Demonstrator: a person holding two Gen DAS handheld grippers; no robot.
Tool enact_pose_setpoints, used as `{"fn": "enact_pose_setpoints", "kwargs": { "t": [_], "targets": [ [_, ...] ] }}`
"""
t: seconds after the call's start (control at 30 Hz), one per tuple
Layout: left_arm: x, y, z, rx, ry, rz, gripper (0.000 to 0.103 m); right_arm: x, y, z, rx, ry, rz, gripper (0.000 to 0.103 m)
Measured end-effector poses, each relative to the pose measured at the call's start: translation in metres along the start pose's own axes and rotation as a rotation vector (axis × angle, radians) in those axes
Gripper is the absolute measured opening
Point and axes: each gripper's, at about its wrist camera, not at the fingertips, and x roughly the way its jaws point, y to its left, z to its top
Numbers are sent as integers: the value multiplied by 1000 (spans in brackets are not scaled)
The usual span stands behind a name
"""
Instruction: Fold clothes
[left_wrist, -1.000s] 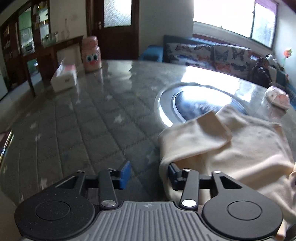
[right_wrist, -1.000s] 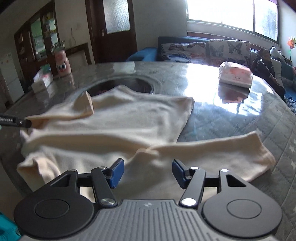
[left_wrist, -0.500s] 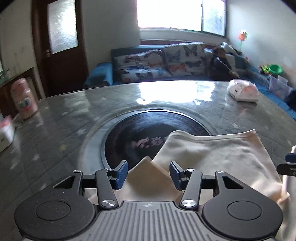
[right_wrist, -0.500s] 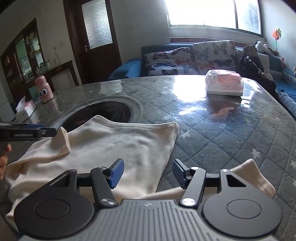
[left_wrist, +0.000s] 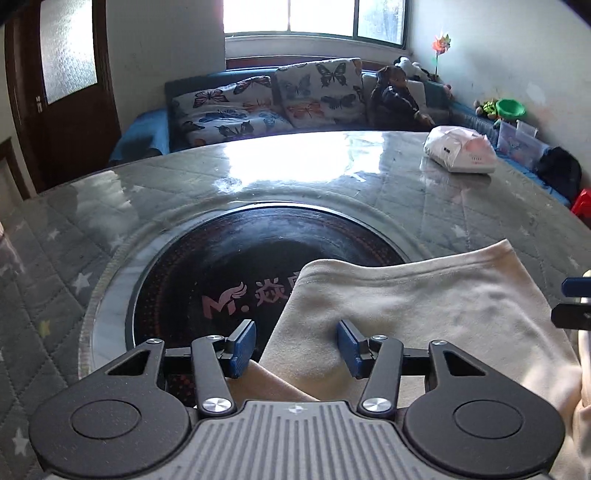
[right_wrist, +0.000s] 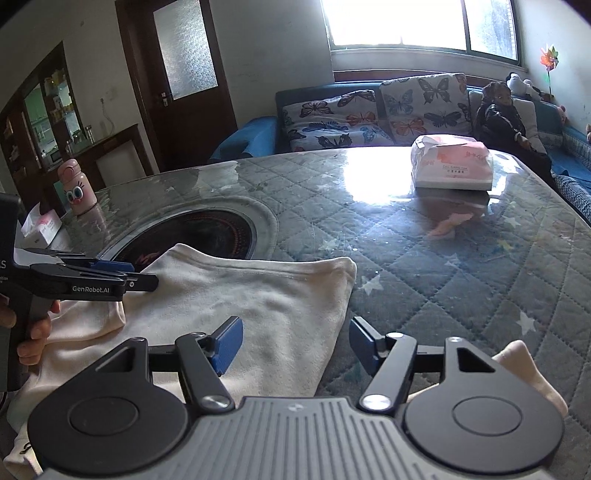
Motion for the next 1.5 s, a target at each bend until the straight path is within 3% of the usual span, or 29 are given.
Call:
{"fn": "enact_pose_setpoints", "kwargs": {
  "t": [0.07,0.17,0.27,0.4,0.6,0.67,0.73,0.97,1.13,1.2,1.33,1.5],
  "targets": [
    [-1,0,0,-6,-7,-45,19,0,0,0,2,-2,-2,65],
    [-7,-7,-3,15,-39,-36,8,-1,-1,0,6,-5,-6,65],
    [-24,-19,-7,53,-102,-30,6,-2,-1,1,10,-8,-10,65],
    [-53,-52,-24,216,-184,-66,6,-4,-4,0,20,-13,-23,65],
    [-68,-83,-58,343,-138,-220,14,-8,-8,0,41,-25,-39,65],
    [-74,-85,-60,356,-153,-238,23,-9,-9,0,39,-25,-42,65],
    [-80,-81,-58,345,-186,-246,30,-9,-10,-1,42,-26,-46,65],
    [-56,-53,-25,195,-148,-169,30,-8,-12,-1,61,-24,-52,65],
    [-27,-43,-18,172,-40,-155,32,-6,-13,-1,56,-20,-52,65],
    [-22,-41,-20,169,-16,-173,30,-5,-14,0,53,-18,-54,65],
    [-26,-38,-22,176,-40,-180,12,3,-17,6,43,-11,-52,65],
    [-33,-20,-15,134,-100,-99,9,23,-18,15,30,11,-53,58]
  ]
}}
